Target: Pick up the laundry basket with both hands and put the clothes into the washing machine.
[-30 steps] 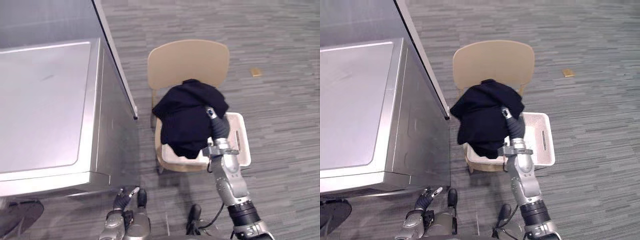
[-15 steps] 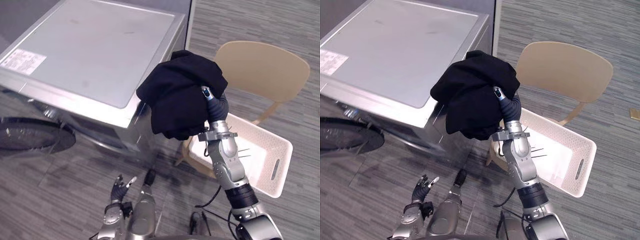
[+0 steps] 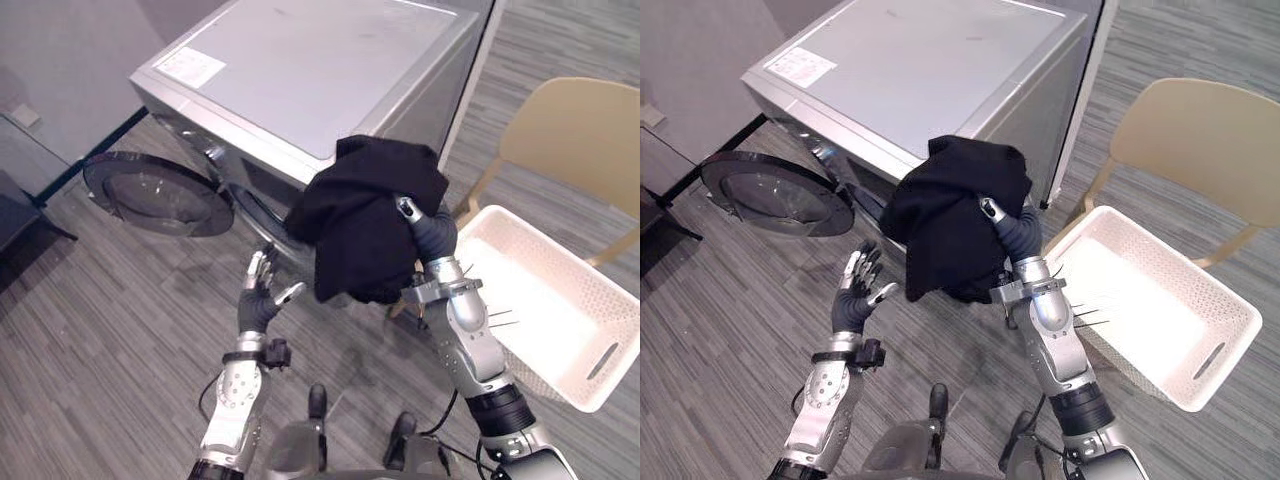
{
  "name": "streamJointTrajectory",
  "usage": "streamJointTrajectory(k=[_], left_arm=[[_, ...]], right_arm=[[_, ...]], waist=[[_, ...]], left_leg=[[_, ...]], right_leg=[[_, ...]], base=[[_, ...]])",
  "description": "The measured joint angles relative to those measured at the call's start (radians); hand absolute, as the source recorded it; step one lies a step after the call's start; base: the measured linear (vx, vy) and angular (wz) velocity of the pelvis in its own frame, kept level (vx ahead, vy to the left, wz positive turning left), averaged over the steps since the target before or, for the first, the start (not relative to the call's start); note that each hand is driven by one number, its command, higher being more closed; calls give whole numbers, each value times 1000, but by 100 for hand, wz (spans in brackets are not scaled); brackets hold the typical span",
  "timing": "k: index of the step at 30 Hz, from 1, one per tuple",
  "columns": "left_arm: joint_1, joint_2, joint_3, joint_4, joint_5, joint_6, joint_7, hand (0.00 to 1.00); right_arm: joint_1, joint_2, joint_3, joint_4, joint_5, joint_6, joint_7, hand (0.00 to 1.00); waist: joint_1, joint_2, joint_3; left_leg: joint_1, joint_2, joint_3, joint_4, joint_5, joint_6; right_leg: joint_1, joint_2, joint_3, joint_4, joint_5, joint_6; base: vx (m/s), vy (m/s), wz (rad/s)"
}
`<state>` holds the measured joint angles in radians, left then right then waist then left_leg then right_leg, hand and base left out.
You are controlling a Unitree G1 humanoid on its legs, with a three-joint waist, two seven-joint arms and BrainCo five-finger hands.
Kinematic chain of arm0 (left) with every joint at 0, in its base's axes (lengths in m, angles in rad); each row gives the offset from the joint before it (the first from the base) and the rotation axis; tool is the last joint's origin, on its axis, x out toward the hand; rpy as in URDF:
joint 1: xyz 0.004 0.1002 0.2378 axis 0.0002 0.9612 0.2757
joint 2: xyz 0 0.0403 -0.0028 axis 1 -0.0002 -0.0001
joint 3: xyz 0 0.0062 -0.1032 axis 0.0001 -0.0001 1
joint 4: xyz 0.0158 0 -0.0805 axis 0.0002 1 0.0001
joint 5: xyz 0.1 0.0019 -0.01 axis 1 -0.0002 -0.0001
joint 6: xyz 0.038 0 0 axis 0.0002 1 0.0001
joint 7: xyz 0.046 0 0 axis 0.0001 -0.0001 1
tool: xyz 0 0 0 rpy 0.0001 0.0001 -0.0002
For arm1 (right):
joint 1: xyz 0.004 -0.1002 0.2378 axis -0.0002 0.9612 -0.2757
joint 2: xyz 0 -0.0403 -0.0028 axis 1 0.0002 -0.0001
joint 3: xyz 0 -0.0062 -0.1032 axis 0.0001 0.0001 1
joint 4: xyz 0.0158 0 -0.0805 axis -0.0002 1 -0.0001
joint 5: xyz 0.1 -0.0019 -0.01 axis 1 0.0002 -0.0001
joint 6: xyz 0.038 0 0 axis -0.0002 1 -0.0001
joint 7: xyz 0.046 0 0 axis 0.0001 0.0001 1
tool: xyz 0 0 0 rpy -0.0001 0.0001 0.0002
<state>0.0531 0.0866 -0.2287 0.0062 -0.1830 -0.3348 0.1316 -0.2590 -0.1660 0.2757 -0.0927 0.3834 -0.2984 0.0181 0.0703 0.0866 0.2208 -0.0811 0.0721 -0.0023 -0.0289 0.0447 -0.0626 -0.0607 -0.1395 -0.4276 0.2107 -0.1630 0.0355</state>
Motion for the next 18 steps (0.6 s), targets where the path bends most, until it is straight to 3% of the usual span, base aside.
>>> streamJointTrajectory(k=[3,8,9,13,14,18], left_arm=[[-29,7,-45,0,23,0,5,0],[-55,18,-73,4,61,0,50,0],[-55,18,-76,7,71,4,62,100],[-67,34,-110,18,108,5,95,100],[-69,57,-130,21,118,5,105,100],[-69,66,-158,38,131,10,114,100]], right_arm=[[4,31,87,1,21,5,51,100],[4,69,207,56,129,22,97,100],[4,68,213,76,161,23,98,100],[26,46,217,117,246,31,99,100],[36,8,230,117,269,35,101,0],[72,-42,236,117,276,34,113,0]], waist=[[1,-21,-25],[0,-25,-69],[0,-25,-80],[-1,-25,-97],[0,-24,-99],[0,-24,-114]], left_leg=[[40,-20,4,-15,4,5],[84,-26,3,-48,19,15],[91,-26,1,-61,29,14],[93,-18,-14,-66,36,7],[91,-15,-19,-66,39,3],[87,-1,-21,-66,43,-5]], right_leg=[[41,-5,14,-30,18,16],[81,-2,17,-59,33,19],[83,0,16,-60,34,19],[91,12,14,-65,36,15],[90,20,15,-65,35,14],[87,34,20,-64,32,9]], base=[[-15,93,-1],[2,23,-1],[0,0,0],[-13,-27,7],[-27,-47,6],[-11,-49,1]])
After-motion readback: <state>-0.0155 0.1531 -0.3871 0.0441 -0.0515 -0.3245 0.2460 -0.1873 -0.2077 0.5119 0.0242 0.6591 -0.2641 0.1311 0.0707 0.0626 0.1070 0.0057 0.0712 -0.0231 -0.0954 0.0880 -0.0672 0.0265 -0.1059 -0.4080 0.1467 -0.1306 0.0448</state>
